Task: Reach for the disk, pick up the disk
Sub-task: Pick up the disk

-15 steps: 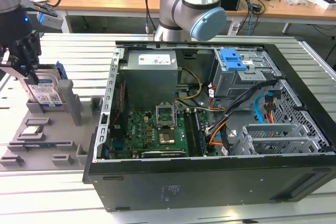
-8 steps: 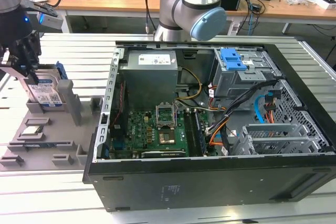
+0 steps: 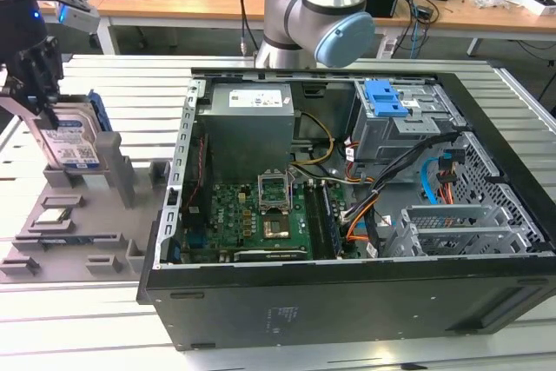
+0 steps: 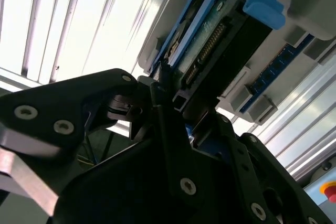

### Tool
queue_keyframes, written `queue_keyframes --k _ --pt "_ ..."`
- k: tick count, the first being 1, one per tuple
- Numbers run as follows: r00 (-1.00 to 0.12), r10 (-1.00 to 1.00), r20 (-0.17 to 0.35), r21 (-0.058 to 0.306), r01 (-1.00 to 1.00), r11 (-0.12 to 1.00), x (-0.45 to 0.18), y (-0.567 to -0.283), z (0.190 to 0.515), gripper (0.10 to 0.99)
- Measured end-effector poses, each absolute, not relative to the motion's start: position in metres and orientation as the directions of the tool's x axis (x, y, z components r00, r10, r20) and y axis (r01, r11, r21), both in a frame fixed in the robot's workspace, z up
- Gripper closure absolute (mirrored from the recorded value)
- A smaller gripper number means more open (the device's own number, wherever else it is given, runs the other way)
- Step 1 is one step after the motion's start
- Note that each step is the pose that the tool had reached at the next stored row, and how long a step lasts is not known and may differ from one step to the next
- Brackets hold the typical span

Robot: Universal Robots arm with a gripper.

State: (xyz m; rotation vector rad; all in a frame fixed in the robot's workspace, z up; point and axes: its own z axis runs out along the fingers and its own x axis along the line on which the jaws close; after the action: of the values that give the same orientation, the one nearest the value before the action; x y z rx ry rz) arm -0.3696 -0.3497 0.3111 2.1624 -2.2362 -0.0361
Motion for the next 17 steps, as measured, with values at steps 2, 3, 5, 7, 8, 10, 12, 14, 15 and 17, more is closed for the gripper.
queue_keyframes --k 2,3,5,7,8,10,12,14,15,17 --pt "-0.034 -0.999 0.006 0.038 -0.999 0.034 -0.369 -0.350 0.314 0.722" --pt "-0.034 -0.999 0.006 0.038 -0.999 0.034 -0.369 -0.350 0.316 0.722" --pt "-0.034 -0.999 0.006 0.038 -0.999 0.034 -0.369 -0.350 0.320 0.722" --pt "-0.034 -0.999 0.006 0.038 -0.999 0.034 -0.369 -0.349 0.325 0.722" --pt "-0.034 -0.999 0.006 0.038 -0.999 0.034 -0.369 -0.349 0.327 0.722" --pt "-0.034 -0.999 0.006 0.038 -0.999 0.034 -0.369 -0.349 0.334 0.722" --pt "-0.034 -0.999 0.006 0.038 -0.999 0.034 -0.368 -0.349 0.338 0.722" --pt "-0.034 -0.999 0.006 0.038 -0.999 0.034 -0.368 -0.349 0.342 0.722" --pt "-0.034 -0.999 0.006 0.038 -0.999 0.034 -0.368 -0.349 0.344 0.722" --pt "-0.034 -0.999 0.006 0.039 -0.999 0.034 -0.368 -0.349 0.352 0.722"
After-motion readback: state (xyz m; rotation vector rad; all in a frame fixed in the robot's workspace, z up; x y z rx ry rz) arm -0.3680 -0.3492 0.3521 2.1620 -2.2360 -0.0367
